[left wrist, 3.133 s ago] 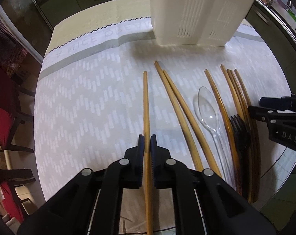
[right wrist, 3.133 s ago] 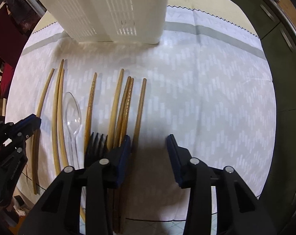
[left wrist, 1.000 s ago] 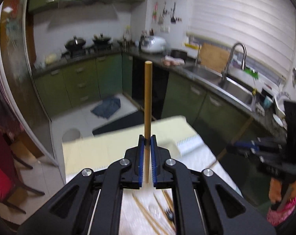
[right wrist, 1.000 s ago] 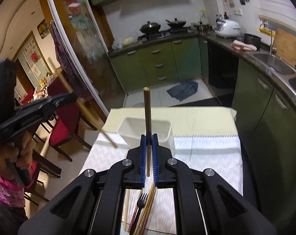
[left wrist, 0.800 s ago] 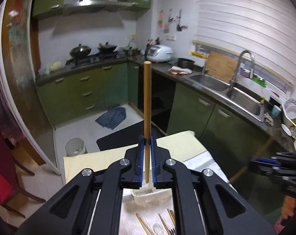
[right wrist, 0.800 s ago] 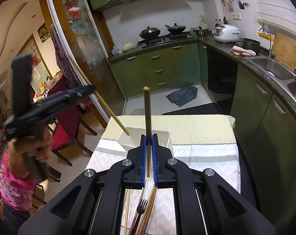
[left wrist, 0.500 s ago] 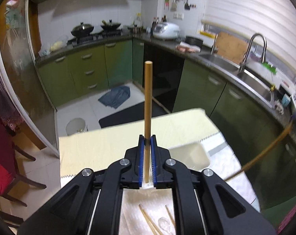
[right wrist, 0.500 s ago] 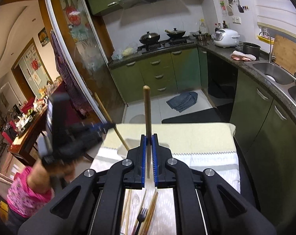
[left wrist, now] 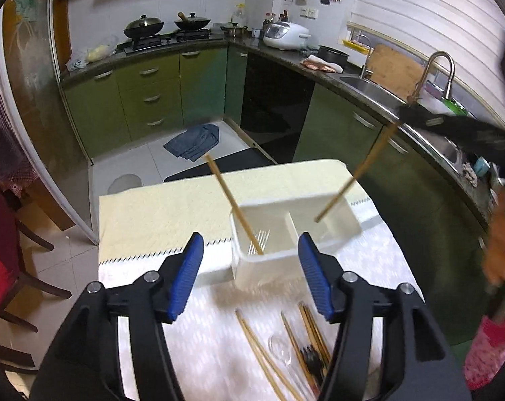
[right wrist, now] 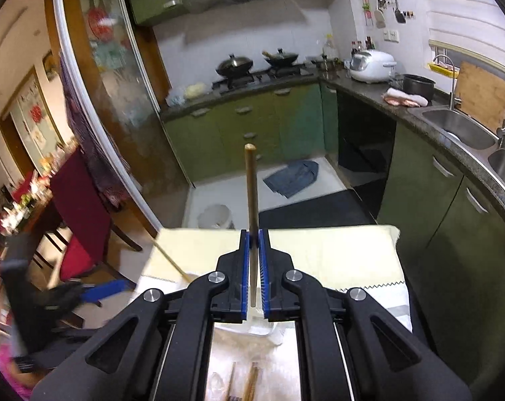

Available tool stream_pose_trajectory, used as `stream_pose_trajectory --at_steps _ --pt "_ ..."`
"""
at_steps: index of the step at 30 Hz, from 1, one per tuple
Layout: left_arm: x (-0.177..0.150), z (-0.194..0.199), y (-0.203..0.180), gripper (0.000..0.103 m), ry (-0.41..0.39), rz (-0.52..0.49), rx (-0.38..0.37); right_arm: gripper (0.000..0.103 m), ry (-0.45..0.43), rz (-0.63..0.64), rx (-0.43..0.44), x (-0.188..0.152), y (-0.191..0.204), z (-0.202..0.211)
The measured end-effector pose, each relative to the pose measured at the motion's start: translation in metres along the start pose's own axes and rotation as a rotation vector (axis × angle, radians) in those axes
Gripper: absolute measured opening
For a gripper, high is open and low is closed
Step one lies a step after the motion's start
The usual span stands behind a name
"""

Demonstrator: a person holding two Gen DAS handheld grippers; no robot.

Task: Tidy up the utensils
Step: 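Open the left tool over the holder while the right tool releases its chopstick, then move both open tools back down to the remaining chopsticks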

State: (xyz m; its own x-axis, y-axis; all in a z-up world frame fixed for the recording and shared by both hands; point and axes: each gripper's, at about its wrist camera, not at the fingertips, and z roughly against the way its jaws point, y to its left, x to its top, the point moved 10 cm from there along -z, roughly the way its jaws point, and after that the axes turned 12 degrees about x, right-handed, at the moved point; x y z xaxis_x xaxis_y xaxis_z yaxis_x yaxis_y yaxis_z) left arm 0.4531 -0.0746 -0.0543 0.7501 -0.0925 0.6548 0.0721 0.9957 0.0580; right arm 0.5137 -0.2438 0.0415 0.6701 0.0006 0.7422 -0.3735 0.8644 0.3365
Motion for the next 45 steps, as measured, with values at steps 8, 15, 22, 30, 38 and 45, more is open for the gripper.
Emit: stream_pose_trajectory --at_steps 8,15,22,30,38,45 --pt "-0.083 -0.001 0.005 0.062 0.144 -0.029 -0.011 0.011 0.107 0.004 -0.026 -0.046 -0.014 -0.056" --pt "-0.149 -0.047 0.006 0.062 0.319 -0.015 0.028 0.03 0.09 0.025 -0.021 -0.061 -0.007 -0.038" --pt "-0.192 -0.092 -0.004 0.061 0.458 -0.009 0.08 0.047 0.047 0.045 0.015 -0.112 0.003 0.032" --pt "-0.206 -0.118 -0.003 0.058 0.54 0.004 0.163 0.047 0.161 -0.022 0.032 -0.193 -0.031 0.044" --pt "-0.211 -0.127 -0.016 0.051 0.567 0.002 0.171 0.047 0.201 -0.059 0.03 -0.217 -0.052 0.038" --pt "-0.211 -0.124 -0.032 0.018 0.556 -0.054 0.141 0.047 0.398 -0.058 0.04 -0.26 -0.041 -0.016"
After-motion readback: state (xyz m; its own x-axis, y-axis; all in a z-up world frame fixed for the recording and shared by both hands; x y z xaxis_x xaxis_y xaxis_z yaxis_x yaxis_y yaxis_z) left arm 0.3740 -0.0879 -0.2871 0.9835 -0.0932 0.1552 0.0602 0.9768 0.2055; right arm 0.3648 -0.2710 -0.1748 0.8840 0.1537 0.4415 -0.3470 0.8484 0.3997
